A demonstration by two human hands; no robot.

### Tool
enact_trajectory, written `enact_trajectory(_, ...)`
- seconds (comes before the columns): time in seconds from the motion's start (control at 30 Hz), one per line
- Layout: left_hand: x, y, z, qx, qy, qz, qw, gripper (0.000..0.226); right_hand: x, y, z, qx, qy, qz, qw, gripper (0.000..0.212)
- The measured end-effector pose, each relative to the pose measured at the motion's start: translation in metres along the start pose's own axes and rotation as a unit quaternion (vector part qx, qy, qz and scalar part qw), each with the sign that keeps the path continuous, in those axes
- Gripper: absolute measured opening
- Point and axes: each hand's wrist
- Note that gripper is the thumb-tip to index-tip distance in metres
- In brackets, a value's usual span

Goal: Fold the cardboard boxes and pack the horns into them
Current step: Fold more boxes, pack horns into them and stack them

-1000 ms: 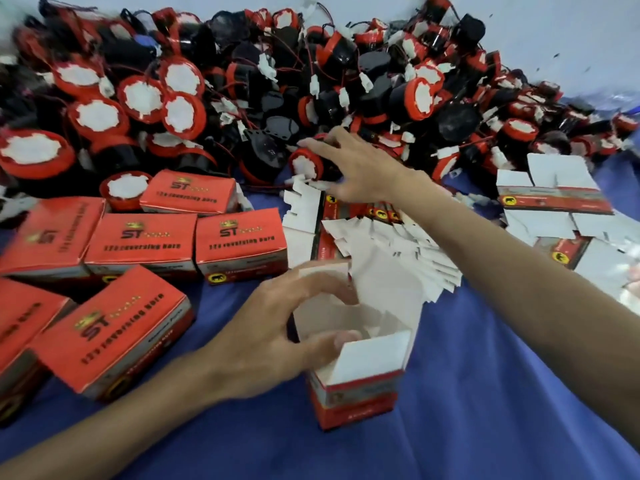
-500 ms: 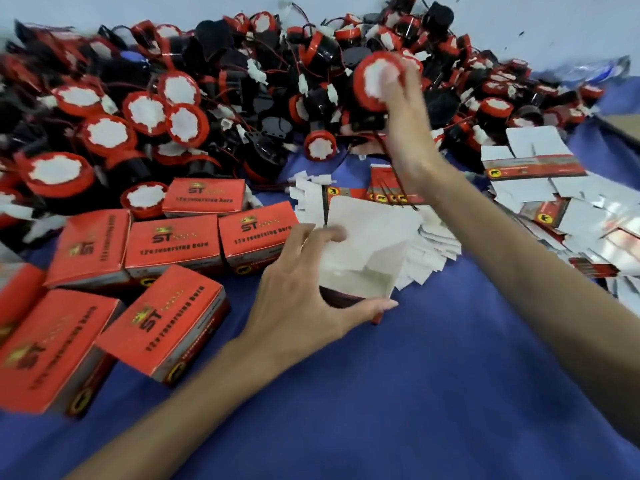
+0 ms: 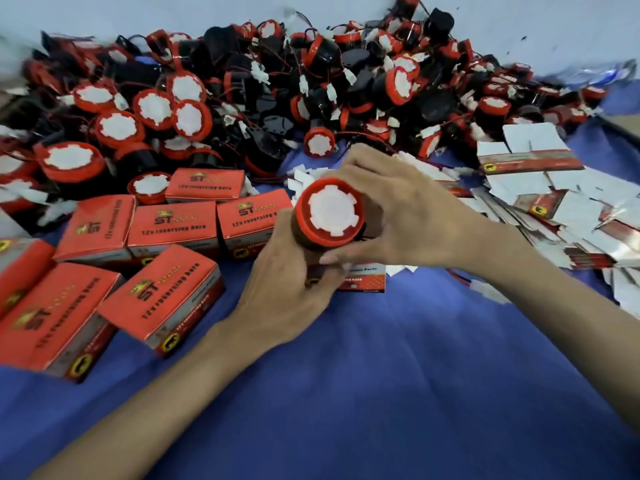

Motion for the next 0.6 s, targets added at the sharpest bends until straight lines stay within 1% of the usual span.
enact_trajectory(0.07, 0.000, 0.000, 0.001, 0.013, -0.017, 0.019, 1.000, 0.059, 0.005, 0.004, 0.006, 0.016, 0.019, 0.029, 0.999, 0.074)
enact_trajectory(0.13, 0.000, 0.000, 0.002, 0.029, -0.036, 0.040, 0.998, 0.062, 0.010, 0.006, 0.009, 0.012, 0.033, 0.038, 0.999, 0.073)
enact_trajectory(0.23, 0.002, 0.000, -0.001, 0.038, -0.045, 0.052, 0.997, 0.066, 0.011, 0.006, 0.009, 0.010, 0.032, 0.017, 0.999, 0.070)
enact_trajectory(0.37, 0.003, 0.001, -0.001, 0.042, -0.043, 0.031, 0.998, 0.077, 0.009, 0.001, 0.007, 0.069, 0.017, -0.004, 0.997, 0.063)
enact_trajectory(0.43, 0.004, -0.001, 0.000, 0.030, -0.010, 0.019, 0.999, 0.069, 0.009, 0.002, 0.006, 0.115, 0.002, -0.016, 0.993, 0.061)
enact_trajectory(0.5, 0.004, -0.003, 0.002, 0.040, 0.016, 0.013, 0.999, 0.058, 0.009, 0.005, 0.010, 0.160, 0.009, -0.054, 0.986, 0.064)
enact_trajectory(0.6, 0.003, -0.003, 0.002, 0.029, 0.010, 0.017, 0.999, 0.042, 0.011, 0.005, 0.016, 0.154, 0.014, -0.110, 0.982, 0.072)
Point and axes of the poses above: each hand's wrist, its own x-axis away from the middle knuckle, its own y-axis out of the palm, z = x × y, and after that the axes turned 13 degrees about y, right-handed
